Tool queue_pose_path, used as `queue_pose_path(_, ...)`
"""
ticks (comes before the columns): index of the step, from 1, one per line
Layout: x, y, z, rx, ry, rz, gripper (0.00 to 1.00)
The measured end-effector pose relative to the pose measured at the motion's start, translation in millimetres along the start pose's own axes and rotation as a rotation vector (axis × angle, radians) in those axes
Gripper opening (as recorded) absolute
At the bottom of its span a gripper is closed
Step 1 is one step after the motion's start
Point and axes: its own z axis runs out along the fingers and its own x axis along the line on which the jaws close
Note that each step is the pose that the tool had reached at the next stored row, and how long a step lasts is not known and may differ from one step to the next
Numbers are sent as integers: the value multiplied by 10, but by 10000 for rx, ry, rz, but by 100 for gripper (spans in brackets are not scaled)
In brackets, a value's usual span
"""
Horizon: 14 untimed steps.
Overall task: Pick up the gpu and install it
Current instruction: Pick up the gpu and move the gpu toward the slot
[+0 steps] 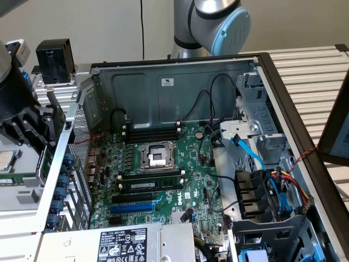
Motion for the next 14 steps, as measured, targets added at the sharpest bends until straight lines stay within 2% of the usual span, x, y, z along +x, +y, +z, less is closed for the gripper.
queue_pose_path(5, -1, -3, 24, -13, -1, 0, 41)
queue_pose_path(7, 0, -4, 32, -16, 2, 1, 39)
queue_pose_path(9, 1, -5, 35, -23, 5, 2, 27)
queue_pose_path(14, 2, -6, 42, -37, 4, 4, 27)
